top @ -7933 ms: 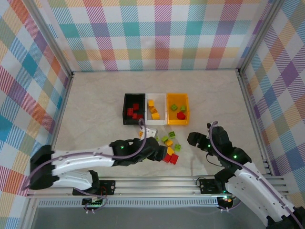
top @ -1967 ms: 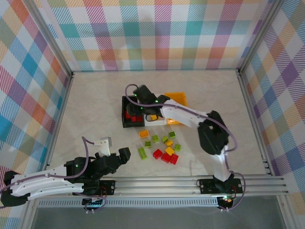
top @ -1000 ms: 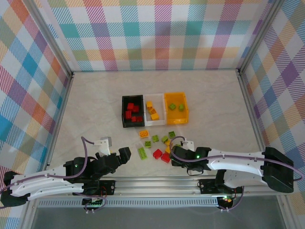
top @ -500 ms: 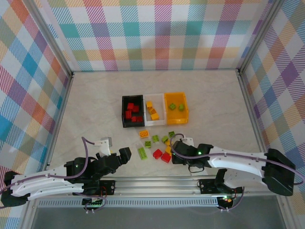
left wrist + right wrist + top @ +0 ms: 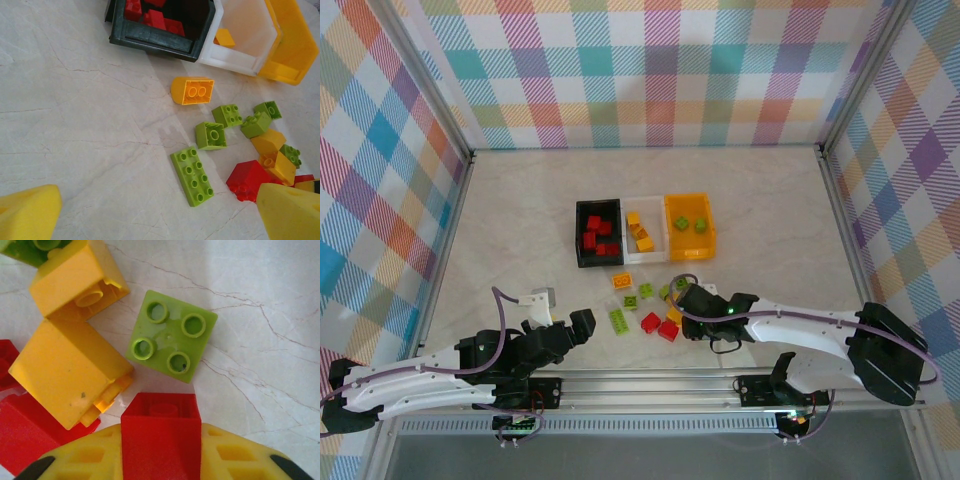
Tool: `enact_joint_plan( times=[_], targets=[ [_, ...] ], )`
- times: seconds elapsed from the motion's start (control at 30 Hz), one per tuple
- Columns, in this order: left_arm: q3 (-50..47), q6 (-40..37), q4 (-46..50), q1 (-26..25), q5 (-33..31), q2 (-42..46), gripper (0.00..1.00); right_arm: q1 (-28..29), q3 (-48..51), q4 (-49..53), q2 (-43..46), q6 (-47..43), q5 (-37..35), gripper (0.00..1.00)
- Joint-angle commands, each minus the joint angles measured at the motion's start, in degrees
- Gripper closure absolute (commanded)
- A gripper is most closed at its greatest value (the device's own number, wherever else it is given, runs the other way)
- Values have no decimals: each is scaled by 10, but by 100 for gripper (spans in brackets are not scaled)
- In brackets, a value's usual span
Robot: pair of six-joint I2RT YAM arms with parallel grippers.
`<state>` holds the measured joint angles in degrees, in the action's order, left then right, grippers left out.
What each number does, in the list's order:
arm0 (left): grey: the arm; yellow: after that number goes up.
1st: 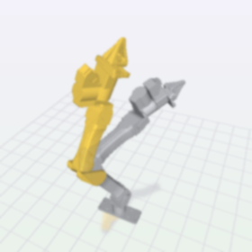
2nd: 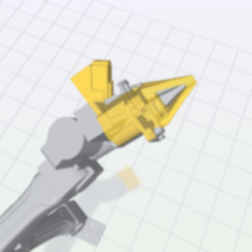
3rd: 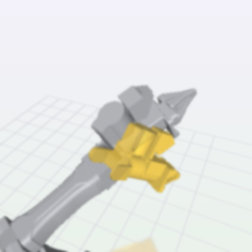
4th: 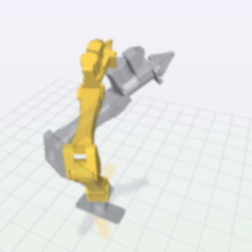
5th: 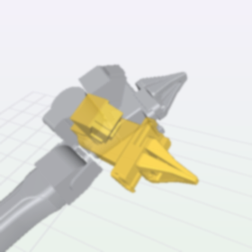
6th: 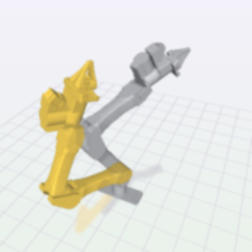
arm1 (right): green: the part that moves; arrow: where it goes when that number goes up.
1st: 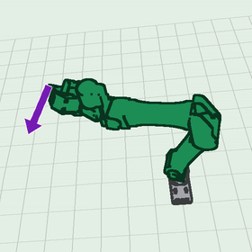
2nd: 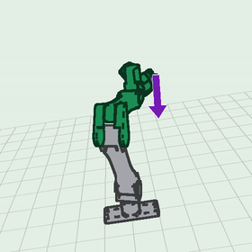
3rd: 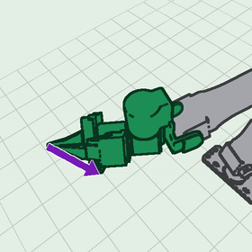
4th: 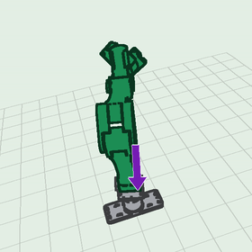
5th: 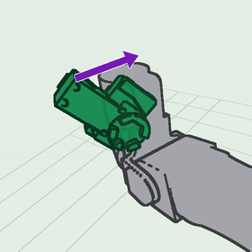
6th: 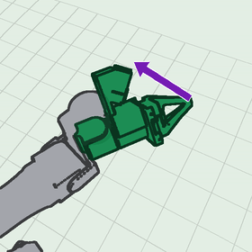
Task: Sort the legos into containers by color
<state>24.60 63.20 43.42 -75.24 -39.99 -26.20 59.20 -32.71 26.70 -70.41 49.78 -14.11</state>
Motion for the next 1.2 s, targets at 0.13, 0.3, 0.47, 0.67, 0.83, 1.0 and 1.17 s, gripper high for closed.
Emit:
enact_joint_plan(
  times=[0.13,0.3,0.47,0.67,0.83,1.0,1.17],
  targets=[
    [24,-10,28,5,-19,-4,0,0,-77,51,57,-74,21,76],
    [18,-1,24,5,-18,-3,0,-2,-247,13,-65,-149,64,76],
    [22,1,26,5,-9,-13,0,-34,-432,-22,-240,-190,94,75],
    [34,-1,33,6,-1,-35,0,-81,-624,-4,-417,-191,122,75],
    [35,-2,25,6,5,-51,0,-104,-763,44,-519,-181,121,72],
    [33,-1,13,5,13,-74,0,-124,-793,34,-532,-151,139,37],
    [49,-37,-28,6,17,-117,0,-124,-676,-16,-422,-144,123,24]
  ],
)
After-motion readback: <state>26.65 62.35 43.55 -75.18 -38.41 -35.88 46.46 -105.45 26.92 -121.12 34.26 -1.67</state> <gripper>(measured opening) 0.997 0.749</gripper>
